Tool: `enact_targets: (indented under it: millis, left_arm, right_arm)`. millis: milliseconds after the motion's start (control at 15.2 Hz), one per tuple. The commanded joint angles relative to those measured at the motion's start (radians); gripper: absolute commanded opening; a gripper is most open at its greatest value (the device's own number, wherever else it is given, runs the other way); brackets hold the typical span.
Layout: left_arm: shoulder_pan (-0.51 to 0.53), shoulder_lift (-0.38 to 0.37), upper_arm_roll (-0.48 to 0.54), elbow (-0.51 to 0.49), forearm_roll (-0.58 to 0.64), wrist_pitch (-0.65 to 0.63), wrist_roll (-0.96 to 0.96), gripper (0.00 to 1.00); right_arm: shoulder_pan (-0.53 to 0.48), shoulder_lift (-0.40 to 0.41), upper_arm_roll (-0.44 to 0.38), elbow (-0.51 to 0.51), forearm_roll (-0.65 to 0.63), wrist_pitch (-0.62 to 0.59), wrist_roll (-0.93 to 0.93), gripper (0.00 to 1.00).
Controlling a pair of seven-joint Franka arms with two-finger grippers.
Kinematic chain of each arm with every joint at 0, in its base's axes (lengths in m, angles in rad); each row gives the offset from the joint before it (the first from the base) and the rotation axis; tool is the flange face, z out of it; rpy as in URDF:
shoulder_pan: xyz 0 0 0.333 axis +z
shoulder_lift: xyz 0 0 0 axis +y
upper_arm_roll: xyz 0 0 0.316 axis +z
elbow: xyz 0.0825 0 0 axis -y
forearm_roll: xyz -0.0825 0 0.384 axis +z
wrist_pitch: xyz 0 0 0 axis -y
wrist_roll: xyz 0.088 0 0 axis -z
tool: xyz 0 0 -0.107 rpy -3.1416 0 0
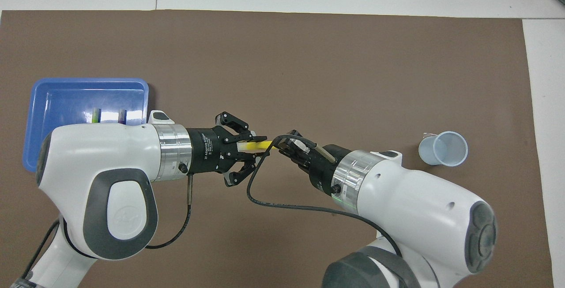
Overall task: Right arm passes pens to left for tray arrangement
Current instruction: 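Close the left gripper on the yellow pen held by the right gripper, then open the right gripper and pull back while the left gripper holds the pen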
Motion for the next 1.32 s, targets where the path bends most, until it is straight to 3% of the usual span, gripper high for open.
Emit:
enact_targets:
  millis: [0,395,592,658,724,789,1053,1250]
  left_arm:
    - [-0.006,-0.042,0.003,-0.034,-0.001,-0.007,0.010,0.00]
    - [-0.003,-0.042,0.005,-0.034,0.005,-0.008,0.017,0.00]
    - [-0.002,-0.042,0.005,-0.032,0.005,-0.008,0.017,0.00]
    - [-0.002,-0.042,0.005,-0.031,0.006,-0.008,0.019,0.00]
    - [0.000,-0.042,0.005,-0.031,0.005,-0.008,0.019,0.00]
    - [0.000,-0.042,0.005,-0.032,0.006,-0.008,0.020,0.00]
    - [0.024,-0.042,0.006,-0.034,0.006,-0.019,0.108,0.00]
    - [0.076,-0.045,0.006,-0.034,0.006,-0.071,0.216,0.00]
  right_arm:
    - [-0.001,-0.022,-0.003,-0.021,0.026,0.009,-0.038,0.00]
    - [-0.005,-0.018,-0.003,-0.015,0.026,-0.006,-0.042,0.00]
    - [-0.022,-0.009,-0.010,0.024,0.036,-0.101,-0.038,0.00]
    - [-0.031,-0.007,-0.010,0.031,0.036,-0.113,-0.038,0.09]
    - [-0.031,-0.004,-0.010,0.033,0.035,-0.114,-0.039,0.50]
    - [-0.031,-0.002,-0.010,0.038,0.035,-0.112,-0.047,0.99]
    - [-0.040,0.001,-0.012,0.050,0.020,-0.144,-0.053,1.00]
    - [-0.127,0.021,-0.013,0.113,-0.008,-0.315,-0.264,1.00]
